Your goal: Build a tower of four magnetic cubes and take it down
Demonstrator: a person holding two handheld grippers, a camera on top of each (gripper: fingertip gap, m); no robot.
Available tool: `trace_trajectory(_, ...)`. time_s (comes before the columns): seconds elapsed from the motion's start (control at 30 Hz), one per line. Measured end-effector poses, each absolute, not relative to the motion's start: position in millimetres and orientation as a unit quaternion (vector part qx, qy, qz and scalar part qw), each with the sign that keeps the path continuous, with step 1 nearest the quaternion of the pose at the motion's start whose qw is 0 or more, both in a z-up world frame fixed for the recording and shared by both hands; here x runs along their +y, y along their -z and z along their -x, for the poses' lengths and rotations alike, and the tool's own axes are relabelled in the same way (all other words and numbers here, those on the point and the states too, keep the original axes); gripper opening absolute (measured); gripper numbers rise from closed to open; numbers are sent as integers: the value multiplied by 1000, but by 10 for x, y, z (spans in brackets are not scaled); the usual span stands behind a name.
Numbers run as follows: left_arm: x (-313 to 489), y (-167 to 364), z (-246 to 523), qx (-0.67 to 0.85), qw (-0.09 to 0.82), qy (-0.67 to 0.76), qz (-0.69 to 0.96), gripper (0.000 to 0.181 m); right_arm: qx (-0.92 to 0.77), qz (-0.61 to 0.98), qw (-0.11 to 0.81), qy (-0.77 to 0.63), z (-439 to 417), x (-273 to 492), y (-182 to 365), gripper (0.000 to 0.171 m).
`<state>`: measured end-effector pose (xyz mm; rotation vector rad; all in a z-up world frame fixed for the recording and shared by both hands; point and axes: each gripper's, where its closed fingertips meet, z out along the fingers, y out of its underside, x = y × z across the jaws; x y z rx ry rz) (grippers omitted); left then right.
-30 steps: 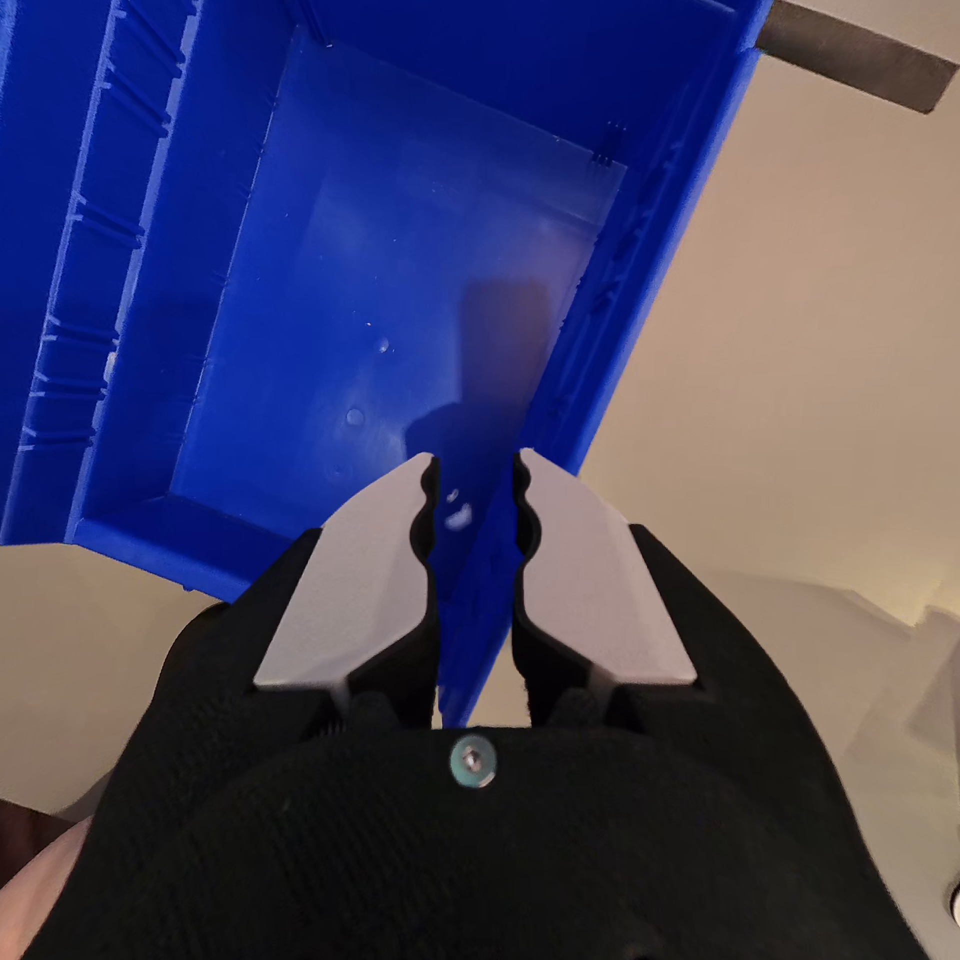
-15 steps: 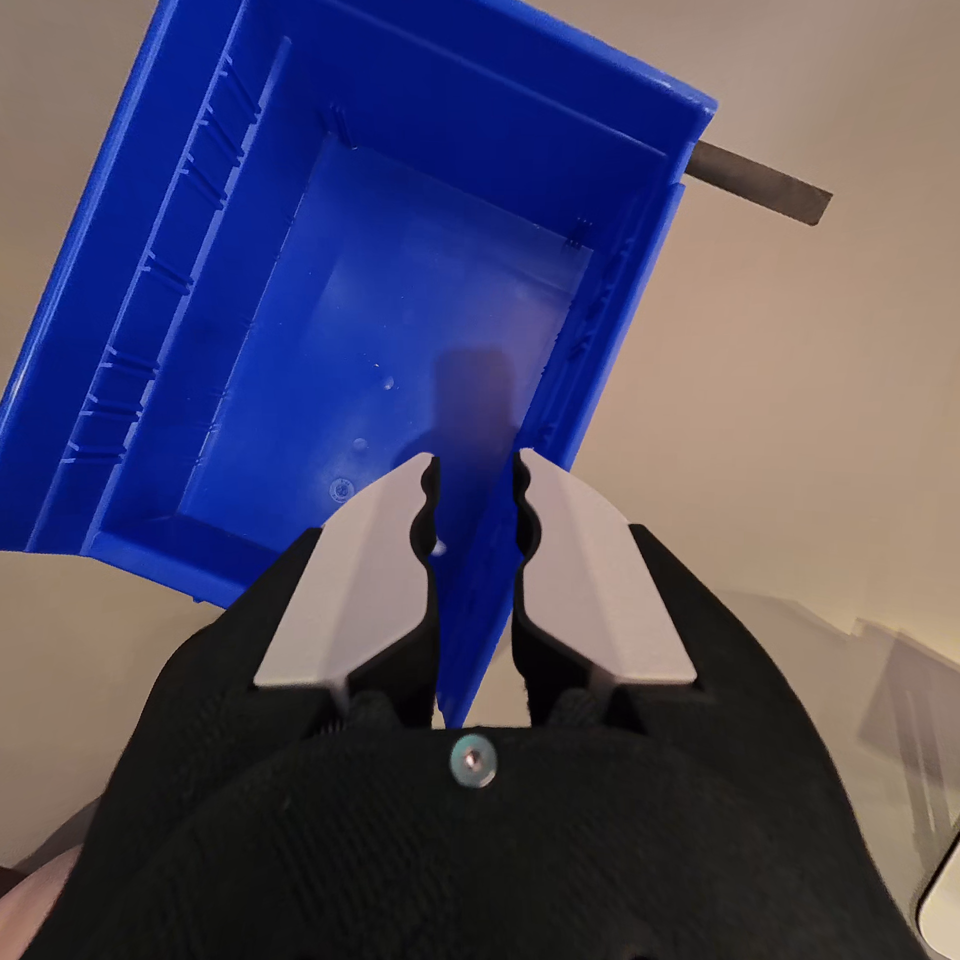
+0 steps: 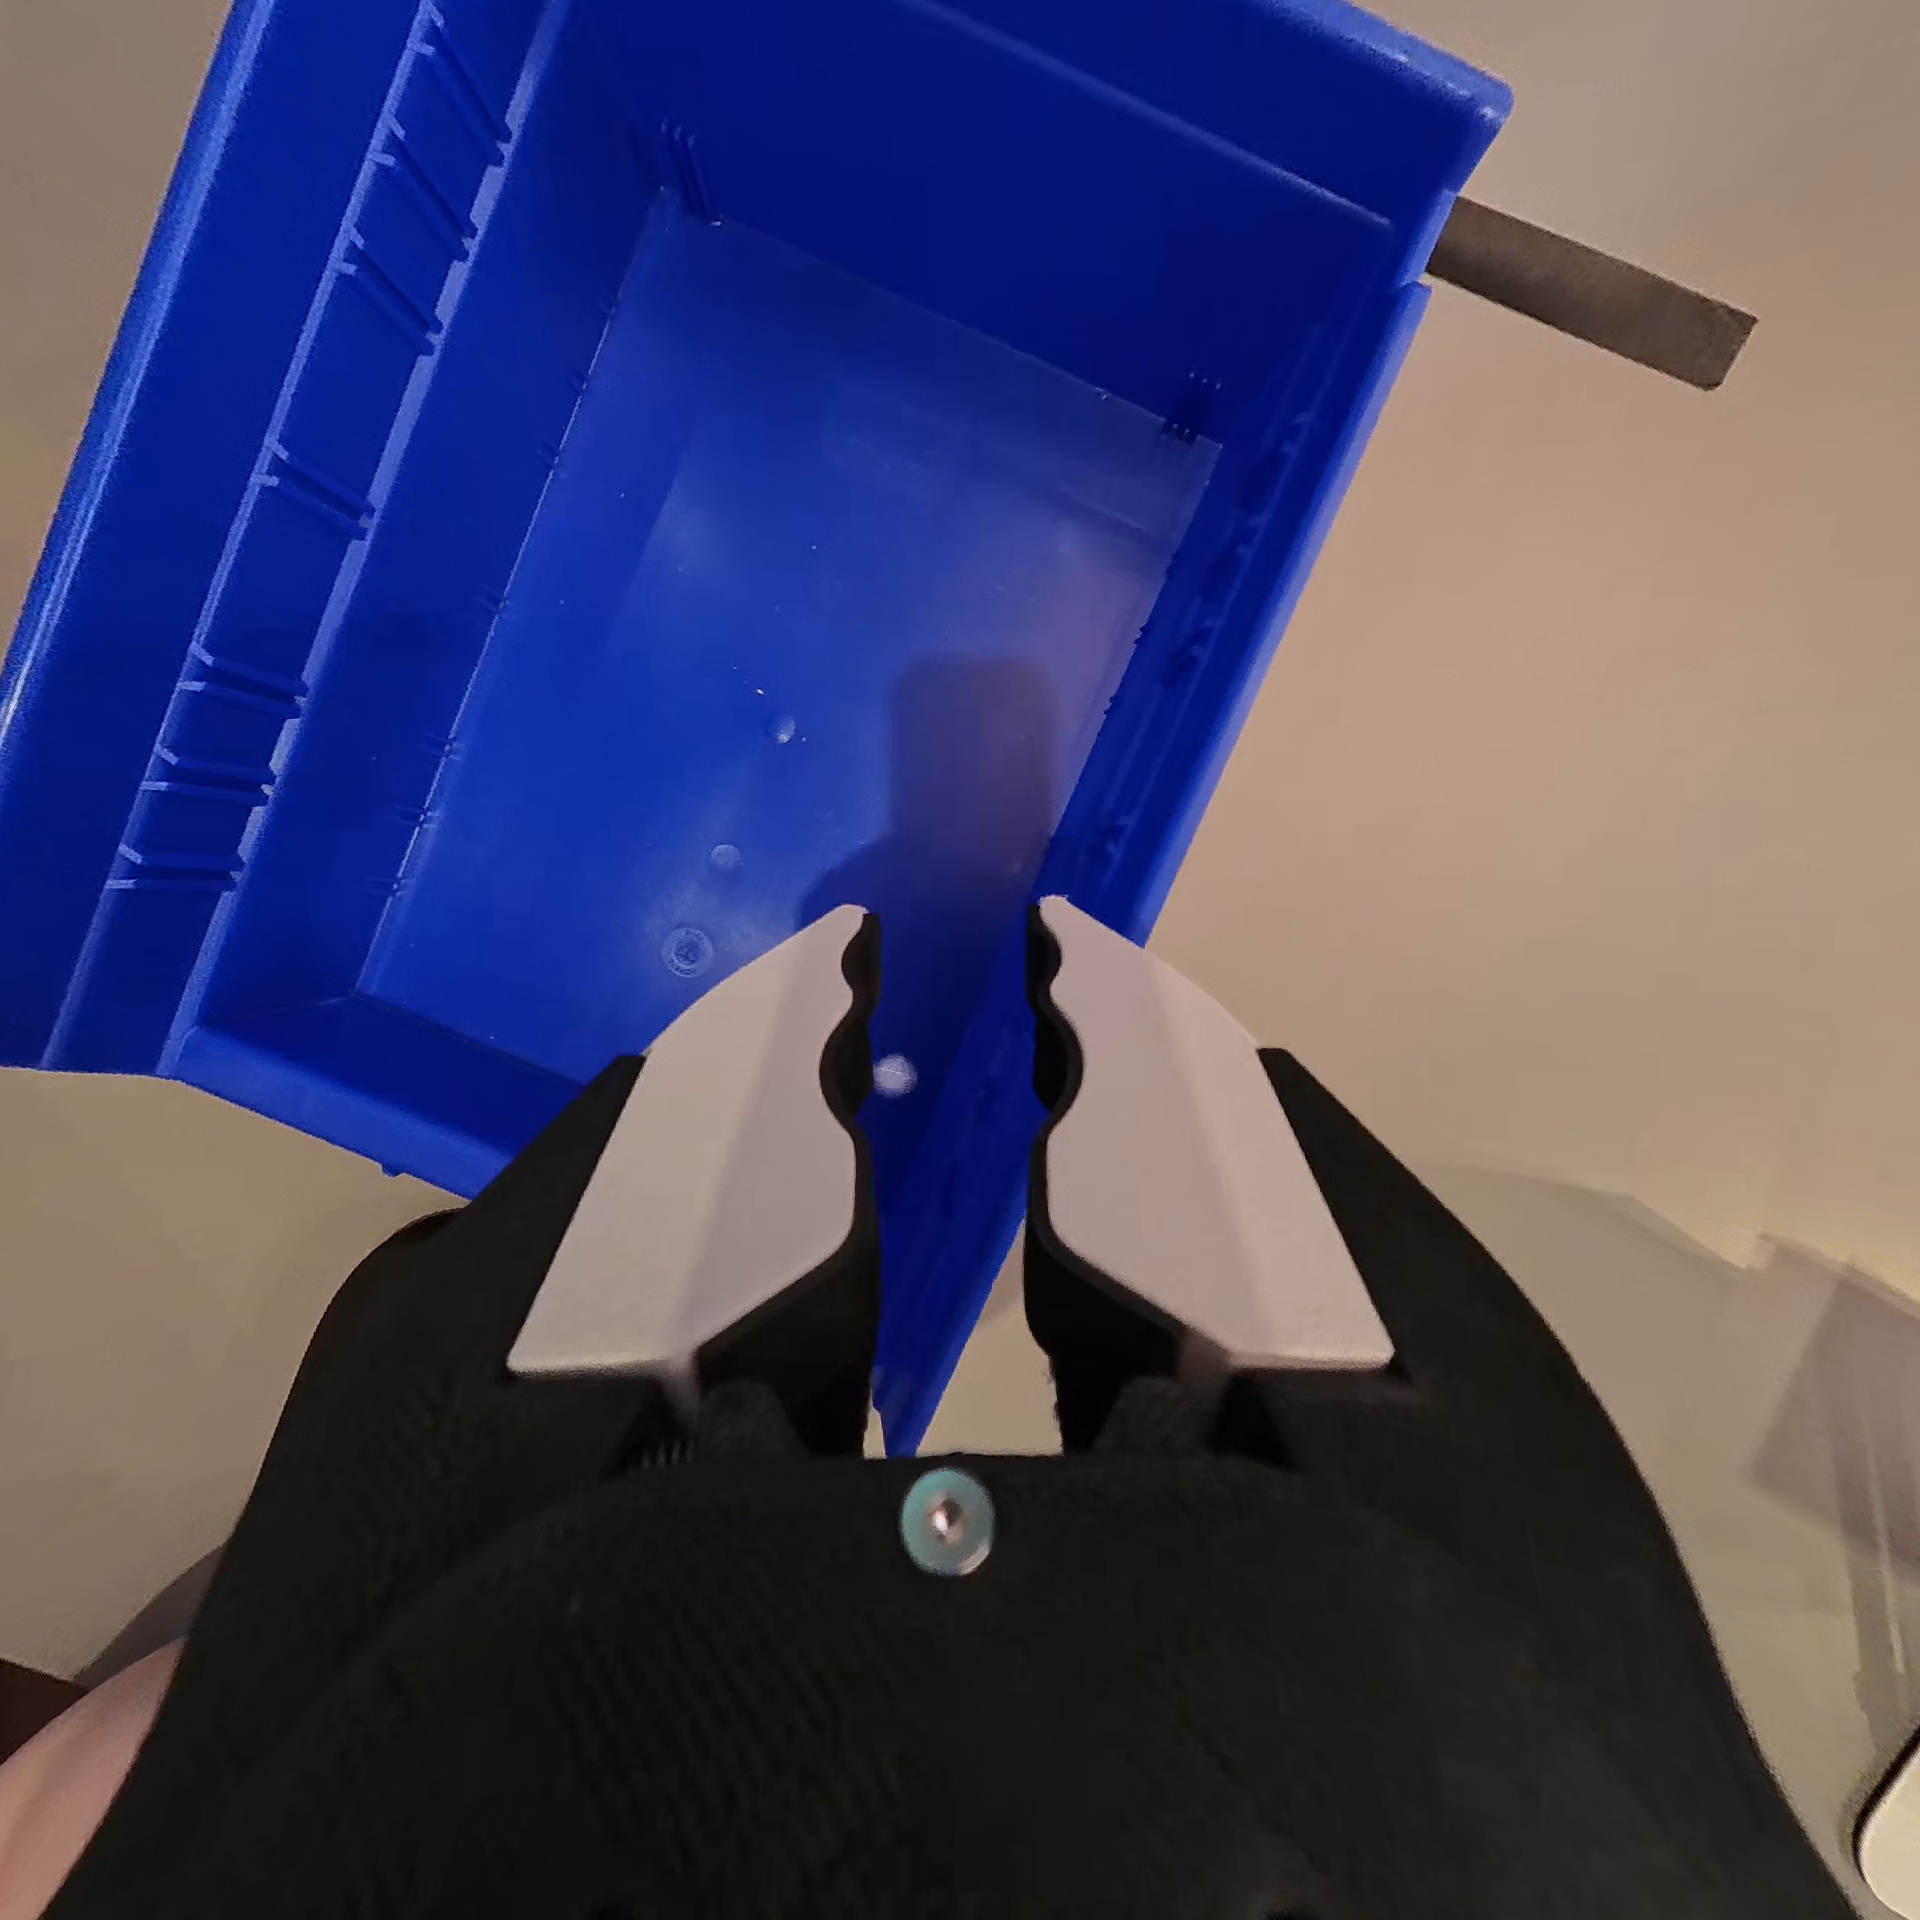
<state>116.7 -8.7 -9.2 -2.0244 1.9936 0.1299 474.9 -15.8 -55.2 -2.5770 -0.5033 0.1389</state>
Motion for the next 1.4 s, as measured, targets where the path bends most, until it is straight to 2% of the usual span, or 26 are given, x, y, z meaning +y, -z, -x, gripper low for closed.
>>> trace_trajectory(0.1,-79,-6,-1176,682,189,-28,706,61,-186,947,258,-53,-4743,-154,537,29)
trace_trajectory(0.17,-21,-122,-1155,645,255,-13,721,68,-188,945,264,-54,-4731,-151,515,29)
trace_trajectory(0.3,-188,-163,-1156,515,367,127,764,70,-193,939,278,-57,-4696,-134,456,29)
trace_trajectory(0.4,-237,-69,-1074,436,459,155,759,83,-195,935,290,-60,-4658,-103,406,29)
trace_trajectory(0.57,-160,146,-946,335,577,128,734,75,-208,931,294,-57,-4573,-71,381,29)
trace_trajectory(0.73,-22,504,-1021,283,558,181,759,80,-220,930,290,-49,-4489,-57,383,29)
trace_trajectory(0.87,52,539,-1138,263,556,263,743,82,-233,930,282,-44,-4403,-44,406,29)
trace_trajectory(1.1,28,607,-1243,295,559,299,715,63,-255,927,275,-24,-4282,-5,398,29)
trace_trajectory(1.23,-17,602,-1285,307,557,319,702,63,-280,908,310,-18,-4065,41,213,29)
trace_trajectory(1.4,-173,603,-1364,336,548,344,684,63,-354,838,410,-60,-3299,77,-267,32)
